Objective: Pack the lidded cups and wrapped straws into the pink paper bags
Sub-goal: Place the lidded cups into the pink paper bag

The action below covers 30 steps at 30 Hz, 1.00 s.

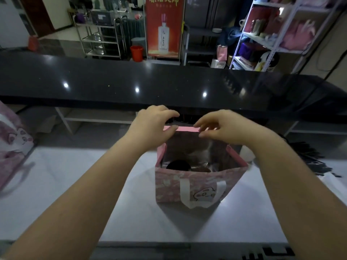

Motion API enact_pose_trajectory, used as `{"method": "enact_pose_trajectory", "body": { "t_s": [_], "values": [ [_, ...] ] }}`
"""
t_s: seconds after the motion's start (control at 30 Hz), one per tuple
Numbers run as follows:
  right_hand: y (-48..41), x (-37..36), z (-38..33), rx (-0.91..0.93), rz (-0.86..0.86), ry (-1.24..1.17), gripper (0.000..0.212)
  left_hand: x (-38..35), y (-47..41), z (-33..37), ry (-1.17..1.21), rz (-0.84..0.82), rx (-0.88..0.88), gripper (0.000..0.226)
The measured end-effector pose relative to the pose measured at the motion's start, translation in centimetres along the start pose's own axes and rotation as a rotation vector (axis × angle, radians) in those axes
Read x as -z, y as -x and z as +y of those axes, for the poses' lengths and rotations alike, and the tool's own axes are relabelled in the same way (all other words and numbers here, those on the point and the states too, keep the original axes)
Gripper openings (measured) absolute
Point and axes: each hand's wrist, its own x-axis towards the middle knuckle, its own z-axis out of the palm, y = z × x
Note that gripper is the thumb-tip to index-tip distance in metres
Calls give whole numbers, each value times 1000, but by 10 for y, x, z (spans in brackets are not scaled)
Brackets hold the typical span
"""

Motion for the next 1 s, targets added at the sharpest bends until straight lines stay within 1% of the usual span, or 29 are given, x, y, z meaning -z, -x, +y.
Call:
{"method": "enact_pose_trajectory", "body": {
  "t_s": [0.1,0.17,0.23,0.3,0.37,0.47,0.6,0.7,0.83,0.9,1.0],
  "values": [
    [-4,28,20,-46,189,56,27,0,-45,-3,-17,-51,-48,41],
    [-12,39,38,-90,238,118,29,-10,-72,-3,-48,-123,-107,41],
    [-21,43,59,-141,241,217,31,-23,-93,-3,-95,-192,-184,41],
    [-32,40,84,-174,196,362,34,-37,-110,-5,-151,-224,-256,40],
    [-42,31,110,-194,109,426,38,-49,-124,-8,-201,-254,-315,42],
    [-55,13,145,-204,-31,377,47,-66,-137,-11,-257,-326,-404,44],
    [-73,-7,181,-174,-156,312,63,-85,-144,-13,-263,-383,-482,43],
    [-85,-22,198,-138,-233,285,75,-92,-149,-16,-224,-414,-488,44],
    [-97,-44,211,-105,-291,280,90,-97,-155,-19,-176,-406,-443,45],
    [-100,-51,212,-117,-320,217,91,-101,-156,-20,-177,-388,-415,47],
    [-102,-55,211,-88,-340,139,86,-103,-157,-21,-169,-365,-368,49]
  ]
}}
